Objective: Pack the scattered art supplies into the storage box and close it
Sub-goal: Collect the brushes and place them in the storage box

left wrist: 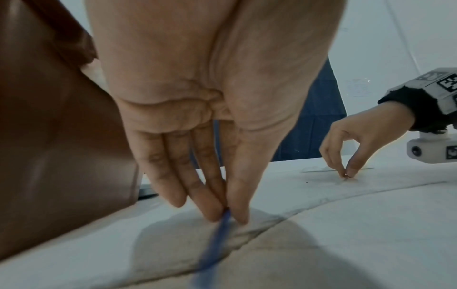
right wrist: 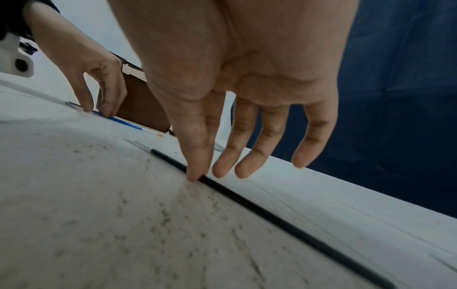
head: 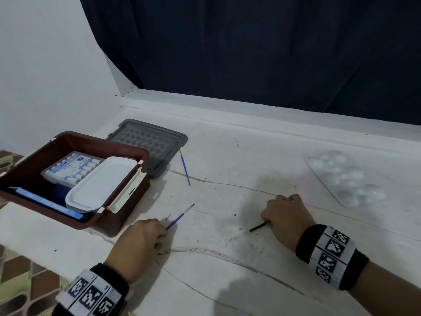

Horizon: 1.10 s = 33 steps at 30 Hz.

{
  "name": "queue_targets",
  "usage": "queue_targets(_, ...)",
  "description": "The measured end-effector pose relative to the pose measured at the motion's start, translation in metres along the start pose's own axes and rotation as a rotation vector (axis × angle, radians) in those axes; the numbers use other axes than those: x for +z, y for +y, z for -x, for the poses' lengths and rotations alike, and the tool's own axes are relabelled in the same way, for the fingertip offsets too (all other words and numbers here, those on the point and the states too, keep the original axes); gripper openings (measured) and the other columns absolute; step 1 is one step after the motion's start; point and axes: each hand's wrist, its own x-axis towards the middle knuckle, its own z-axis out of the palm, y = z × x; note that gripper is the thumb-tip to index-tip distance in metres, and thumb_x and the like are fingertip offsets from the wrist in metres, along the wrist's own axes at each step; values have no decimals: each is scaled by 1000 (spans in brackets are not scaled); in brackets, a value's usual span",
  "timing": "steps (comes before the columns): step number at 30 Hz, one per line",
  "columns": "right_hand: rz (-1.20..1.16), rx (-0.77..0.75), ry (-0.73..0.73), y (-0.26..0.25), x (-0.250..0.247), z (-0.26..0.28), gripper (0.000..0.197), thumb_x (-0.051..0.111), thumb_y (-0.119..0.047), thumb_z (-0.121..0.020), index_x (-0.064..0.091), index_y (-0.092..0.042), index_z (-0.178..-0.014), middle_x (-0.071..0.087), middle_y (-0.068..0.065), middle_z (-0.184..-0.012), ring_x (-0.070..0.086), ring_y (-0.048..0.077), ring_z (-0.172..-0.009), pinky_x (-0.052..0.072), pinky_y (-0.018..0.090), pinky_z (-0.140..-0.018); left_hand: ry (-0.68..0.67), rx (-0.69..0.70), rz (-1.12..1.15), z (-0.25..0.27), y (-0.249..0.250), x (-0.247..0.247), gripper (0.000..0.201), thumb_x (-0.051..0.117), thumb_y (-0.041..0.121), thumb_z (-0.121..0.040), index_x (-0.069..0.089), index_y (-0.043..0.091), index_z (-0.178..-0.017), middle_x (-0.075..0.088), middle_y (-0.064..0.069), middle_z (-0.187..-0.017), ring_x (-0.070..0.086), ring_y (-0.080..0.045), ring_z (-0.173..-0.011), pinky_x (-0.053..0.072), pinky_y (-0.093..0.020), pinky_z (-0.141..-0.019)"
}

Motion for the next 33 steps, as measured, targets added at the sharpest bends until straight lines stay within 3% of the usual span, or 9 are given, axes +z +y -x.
queue_targets(6, -303, 26, 45, 5, 1, 8, 11, 40, -26, -99, 48, -23, -92, 52, -7, -91, 47, 15, -80, 35, 29, -71, -18, 65, 256, -24, 15, -11, 33, 67, 3, -73, 52, 32, -72, 63, 14, -67, 57, -2, -65, 44, -16, -60)
queue_targets(10, -709, 171, 162, 15, -4, 9, 7, 52, -26, -96, 53, -24, -89, 62, -6, -78, 55, 8, -63, 44, 19, -57, -19, 34, 287, -45, 35, -17, 7, 52, 32, -86, 58, 32, -83, 64, 7, -77, 55, -5, -72, 38, -15, -67)
queue_targets(12, -867, 219, 211, 21, -4, 8, 9, 55, -22, -96, 53, -22, -87, 63, -4, -74, 54, 8, -59, 44, 16, -53, 15, 34, 322, -61, 45, -22, 44, 33, 50, -80, 64, 21, -90, 59, 0, -82, 54, -15, -75, 36, -20, -69)
queue_targets(13, -925, 239, 224, 24, -3, 8, 10, 56, -20, -95, 53, -21, -86, 64, -3, -73, 54, 8, -58, 45, 15, -52, 32, 11, 336, -73, 48, -25, 49, 32, 50, -78, 65, 18, -93, 58, -3, -85, 55, -19, -77, 38, -23, -71)
queue_targets(16, -1013, 277, 231, 32, 2, 7, 13, 56, -18, -95, 53, -22, -83, 66, 0, -71, 55, 7, -55, 46, 16, -52, 135, -103, 365, -114, 49, -35, 18, 51, 21, -88, 65, 16, -98, 61, -13, -98, 61, -30, -91, 45, -32, -83)
queue_targets(19, -1076, 308, 239, 40, 4, 5, 12, 57, -17, -95, 53, -19, -83, 67, 3, -70, 55, 10, -53, 46, 18, -51, 194, -300, 378, -150, 46, -40, 24, 56, 9, -94, 58, 2, -117, 53, -22, -118, 55, -36, -110, 40, -36, -96)
queue_targets(24, -1272, 362, 221, 51, 2, -3, 11, 54, -15, -97, 52, -10, -87, 69, 9, -73, 61, 18, -53, 43, 22, -48, -1, -489, 273, -183, 43, -43, 46, 56, 24, -98, 47, -6, -131, 53, -26, -134, 52, -38, -124, 43, -37, -100)
queue_targets(30, -1528, 451, 62, 42, 10, -19, 10, 53, -11, -97, 50, -2, -92, 70, 21, -78, 67, 35, -56, 50, 35, -52, -90, -436, 82, -197, 48, -41, 35, 55, 23, -99, 52, -2, -123, 58, -23, -131, 56, -37, -121, 46, -37, -94)
queue_targets(33, -1547, 451, 1, 34, 13, -23, 10, 55, -11, -95, 52, -2, -93, 71, 21, -78, 67, 33, -58, 52, 35, -54, -144, -327, 32, -184, 66, -41, 35, 54, 29, -99, 53, 1, -120, 60, -21, -129, 56, -36, -122, 45, -35, -93)
